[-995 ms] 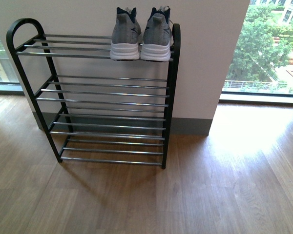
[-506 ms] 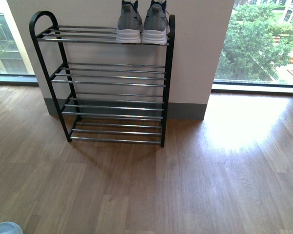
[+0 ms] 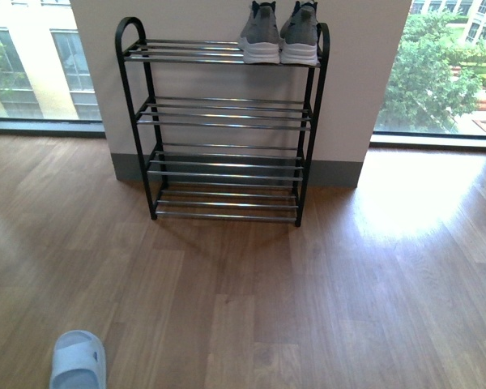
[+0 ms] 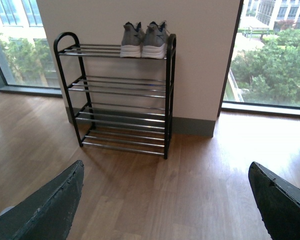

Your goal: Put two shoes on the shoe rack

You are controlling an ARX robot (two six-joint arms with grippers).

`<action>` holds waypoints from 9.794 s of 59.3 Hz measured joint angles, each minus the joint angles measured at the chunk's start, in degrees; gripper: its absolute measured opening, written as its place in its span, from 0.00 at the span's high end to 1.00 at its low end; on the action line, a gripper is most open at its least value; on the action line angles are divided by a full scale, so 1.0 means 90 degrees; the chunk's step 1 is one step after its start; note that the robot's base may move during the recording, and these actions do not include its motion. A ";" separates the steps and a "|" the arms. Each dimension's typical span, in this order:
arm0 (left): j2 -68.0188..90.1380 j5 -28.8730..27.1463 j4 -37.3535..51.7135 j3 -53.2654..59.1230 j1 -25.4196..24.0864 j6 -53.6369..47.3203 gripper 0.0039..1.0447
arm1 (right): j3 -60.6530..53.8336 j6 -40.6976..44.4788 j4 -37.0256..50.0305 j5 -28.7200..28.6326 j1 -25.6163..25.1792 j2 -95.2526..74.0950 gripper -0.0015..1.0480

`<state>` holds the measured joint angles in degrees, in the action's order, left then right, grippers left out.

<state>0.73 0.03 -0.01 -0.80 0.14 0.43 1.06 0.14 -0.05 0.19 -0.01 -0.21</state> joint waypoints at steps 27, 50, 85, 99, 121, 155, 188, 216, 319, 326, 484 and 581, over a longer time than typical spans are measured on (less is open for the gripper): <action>0.0000 0.0000 0.0000 0.0000 0.0000 0.0000 0.09 | 0.0000 0.0000 -0.0002 -0.0017 -0.0002 0.0000 0.09; 0.0000 0.0000 0.0000 0.0000 0.0000 0.0000 0.09 | 0.0000 0.0000 0.0000 -0.0017 0.0000 -0.0002 0.09; 0.0000 -0.0024 -0.0002 0.0000 0.0000 0.0000 0.09 | 0.0000 -0.0007 -0.0002 -0.0051 -0.0002 -0.0002 0.09; 0.0000 -0.0022 0.0000 0.0000 0.0000 0.0000 0.09 | 0.0000 -0.0007 -0.0002 -0.0044 -0.0002 0.0000 0.09; 0.0000 0.0000 0.0000 0.0000 0.0000 0.0000 0.09 | 0.0000 -0.0010 -0.0002 -0.0010 0.0000 -0.0002 0.09; 0.0000 -0.0002 0.0000 0.0000 0.0000 0.0000 0.09 | 0.0000 -0.0010 -0.0002 -0.0017 -0.0002 0.0005 0.09; 0.0000 -0.0005 0.0000 0.0000 0.0000 0.0000 0.09 | 0.0000 -0.0010 -0.0002 -0.0017 -0.0002 0.0005 0.09; 0.0000 -0.0056 0.0000 0.0000 -0.0015 0.0000 0.09 | 0.0000 -0.0010 -0.0002 -0.0063 0.0007 0.0002 0.09; 0.0000 0.0000 0.0000 0.0000 -0.0012 0.0000 0.09 | 0.0000 -0.0012 0.0000 -0.0002 -0.0005 0.0000 0.09; 0.0000 -0.0002 0.0000 0.0000 -0.0012 0.0000 0.09 | 0.0000 -0.0012 0.0000 -0.0002 -0.0005 0.0000 0.09; 0.0000 0.0000 0.0000 0.0000 -0.0012 0.0000 0.09 | 0.0000 -0.0012 -0.0002 -0.0017 -0.0005 -0.0002 0.09; 1.0122 -0.1379 0.1455 -0.3220 0.1319 0.1387 0.09 | 0.0000 -0.0012 -0.0002 -0.0017 -0.0002 -0.0002 0.09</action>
<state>91.83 -12.38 13.08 -29.78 12.01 12.91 1.06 0.03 -0.08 0.03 -0.03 -0.23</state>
